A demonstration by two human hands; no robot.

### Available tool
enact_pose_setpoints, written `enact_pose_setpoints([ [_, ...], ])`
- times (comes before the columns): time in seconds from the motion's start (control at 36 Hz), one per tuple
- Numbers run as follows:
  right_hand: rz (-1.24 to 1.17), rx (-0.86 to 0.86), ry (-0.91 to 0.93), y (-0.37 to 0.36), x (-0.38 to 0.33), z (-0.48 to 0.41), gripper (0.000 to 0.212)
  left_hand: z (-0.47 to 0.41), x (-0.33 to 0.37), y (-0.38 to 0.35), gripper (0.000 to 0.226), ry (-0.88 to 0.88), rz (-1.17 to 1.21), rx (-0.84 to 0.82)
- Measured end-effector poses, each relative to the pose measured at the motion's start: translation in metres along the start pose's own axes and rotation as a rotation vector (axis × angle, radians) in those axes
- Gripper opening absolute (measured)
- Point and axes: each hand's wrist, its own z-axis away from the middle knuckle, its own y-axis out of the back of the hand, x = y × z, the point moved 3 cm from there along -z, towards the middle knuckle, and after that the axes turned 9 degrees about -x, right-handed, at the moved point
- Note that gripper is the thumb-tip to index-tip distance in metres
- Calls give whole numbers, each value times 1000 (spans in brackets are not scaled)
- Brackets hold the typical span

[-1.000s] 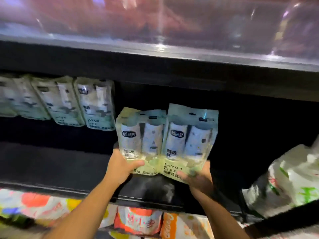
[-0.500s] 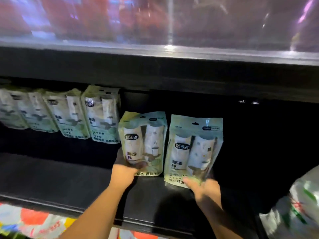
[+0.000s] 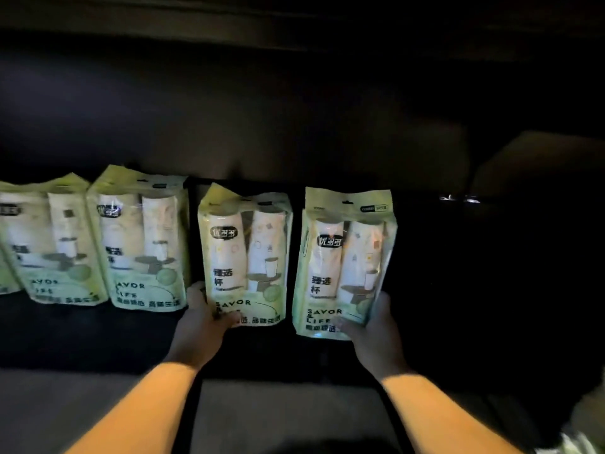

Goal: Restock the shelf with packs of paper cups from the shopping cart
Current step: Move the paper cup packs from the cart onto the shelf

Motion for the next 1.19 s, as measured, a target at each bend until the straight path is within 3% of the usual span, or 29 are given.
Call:
enact_pose_setpoints([
  [0.14, -164, 33, -52, -2, 10, -27, 65, -7, 2, -1, 67, 15, -78, 43],
  [0.44, -34, 52, -112, -12, 9, -22, 65, -3, 13, -4, 63, 48, -183, 60],
  [0.58, 46, 57, -146, -12, 8, -22, 56, 0, 16, -3, 66, 56, -160, 61],
  [0.75, 79, 59, -205, -8, 8, -12, 67, 7, 13, 1, 43, 48, -199, 61],
  [0.89, 317, -52, -335, -5, 3, 11, 77, 25, 5, 2, 64, 140, -509, -12],
  [0.97, 571, -229, -402, -1, -3, 34, 68, 50, -1, 3, 60, 186, -754, -123],
  [1.06, 659, -332, -341, 6, -14, 70, 60, 84, -1, 10, 58, 178, -878, -189],
  [1.19, 700, -385, -229, 23, -32, 130, 57, 143, -4, 19, 55, 68, -1001, -149],
])
